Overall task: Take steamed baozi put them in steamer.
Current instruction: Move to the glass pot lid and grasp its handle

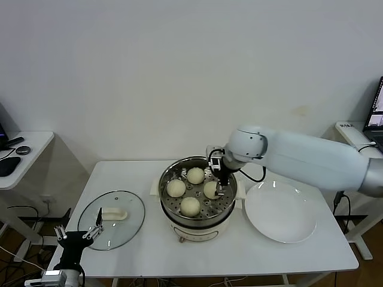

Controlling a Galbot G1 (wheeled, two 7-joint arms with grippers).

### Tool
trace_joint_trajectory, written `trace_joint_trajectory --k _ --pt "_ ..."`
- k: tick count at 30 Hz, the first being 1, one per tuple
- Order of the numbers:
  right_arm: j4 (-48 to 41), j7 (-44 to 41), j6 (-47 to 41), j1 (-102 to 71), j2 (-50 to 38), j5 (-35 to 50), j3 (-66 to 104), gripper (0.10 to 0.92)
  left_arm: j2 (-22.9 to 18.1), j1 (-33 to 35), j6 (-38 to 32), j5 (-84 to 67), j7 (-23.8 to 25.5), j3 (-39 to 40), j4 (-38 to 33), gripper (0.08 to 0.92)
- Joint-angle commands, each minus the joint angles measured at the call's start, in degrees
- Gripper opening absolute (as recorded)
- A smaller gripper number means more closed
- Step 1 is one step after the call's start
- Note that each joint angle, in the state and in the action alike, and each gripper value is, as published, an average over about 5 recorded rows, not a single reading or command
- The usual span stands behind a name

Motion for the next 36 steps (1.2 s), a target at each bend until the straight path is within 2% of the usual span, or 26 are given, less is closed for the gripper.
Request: trace_joint_trajectory --k 1,6,11,15,21,29,32,36 --pt "11.57 14.96 0.88 -8.10 -13.74 3.03 12.41 0.823 0.06 -0.09 -0.22 -0.38 0.09 0.02 0.02 0.823" --pt "19.59 33.85 6.50 -34.68 -23.49 6.07 33.90 0.823 -0.02 -0.43 -0.47 -1.24 -0.03 0.13 -0.02 0.823" --pt "23.67 43.07 21.88 -73.36 -24.50 1.95 65.74 0.823 -0.68 -0.61 -1.22 -1.64 0.07 0.51 -0.16 0.823" --pt "22.99 41.79 34.82 -96.98 -13.43 -9.02 88.79 0.823 -1.18 -0.49 -2.12 -1.72 -0.03 1.60 0.22 0.823" --pt "19.13 35.50 52.21 -108.16 6.25 -22.75 103.18 0.823 -1.51 -0.65 -3.02 -0.73 -0.38 3.20 0.11 0.823" --pt "18.62 27.97 64.90 -115.26 26.20 -25.35 116.38 0.823 -1.46 -0.83 -4.16 8.26 -2.84 4.64 0.11 0.823" --pt "18.39 27.96 65.75 -117.29 30.48 -23.66 118.59 0.823 -1.07 -0.85 -4.34 19.09 -7.45 5.36 1.14 0.823" --pt "18.15 30.06 66.63 -119.82 31.41 -21.86 119.78 0.823 0.07 -0.99 -4.83 40.22 -13.37 4.29 4.60 0.823"
